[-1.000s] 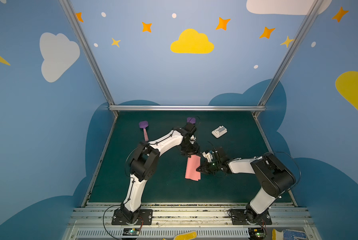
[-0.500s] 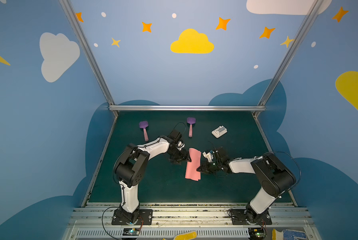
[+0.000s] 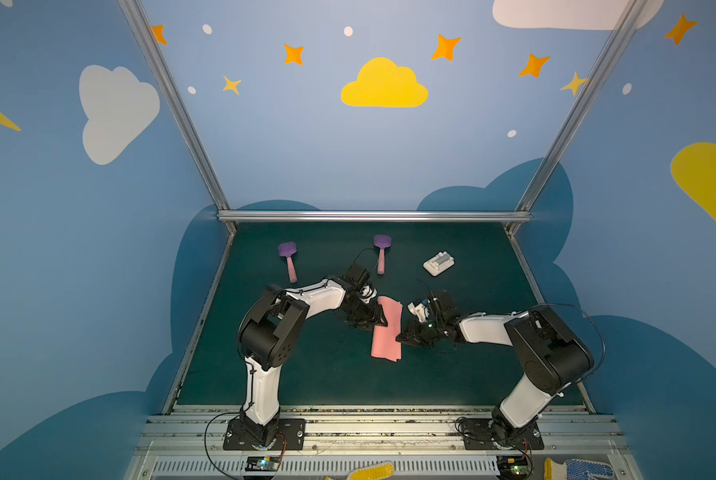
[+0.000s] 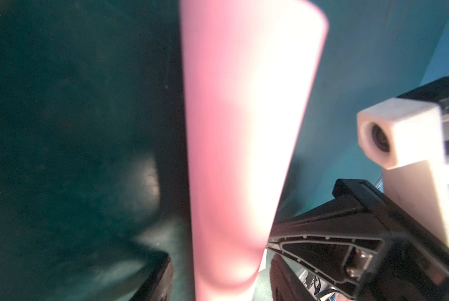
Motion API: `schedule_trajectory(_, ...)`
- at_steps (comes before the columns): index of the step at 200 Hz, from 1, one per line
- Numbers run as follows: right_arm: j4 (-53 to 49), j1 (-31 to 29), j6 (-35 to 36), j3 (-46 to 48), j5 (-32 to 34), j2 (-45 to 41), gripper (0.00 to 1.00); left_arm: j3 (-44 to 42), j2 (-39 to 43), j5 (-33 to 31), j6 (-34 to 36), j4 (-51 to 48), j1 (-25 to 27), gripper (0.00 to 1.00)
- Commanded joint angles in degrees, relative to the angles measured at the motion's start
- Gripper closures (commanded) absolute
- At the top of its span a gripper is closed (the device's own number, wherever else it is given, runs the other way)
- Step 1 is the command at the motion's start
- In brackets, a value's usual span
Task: Fold a paper plane with a square sheet of paper (fold left side to right side)
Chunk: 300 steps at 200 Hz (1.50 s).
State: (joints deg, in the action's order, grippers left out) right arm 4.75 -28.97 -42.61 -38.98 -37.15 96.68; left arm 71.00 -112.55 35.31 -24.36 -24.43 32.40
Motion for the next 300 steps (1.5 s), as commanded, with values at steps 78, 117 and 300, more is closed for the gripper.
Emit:
schedule_trajectory(78,-7.2,8.4,3.6,-4.3,-0.6,-2.9,1.0,1.0,-1.5,-4.6,-1.1,-1.7,1.2,0.43)
schedule_trajectory(117,-3.6,8.3,2.1,-3.2,-1.7,0.5,1.0,2.0,-1.7,-7.0,-1.9,-3.0,1.2,0.45)
schedule_trajectory(300,1.3,6.8,0.2,-3.3,-2.8,6.5,1.0,5.0,-4.0,-8.1,-0.5,-6.3,2.4,0.48)
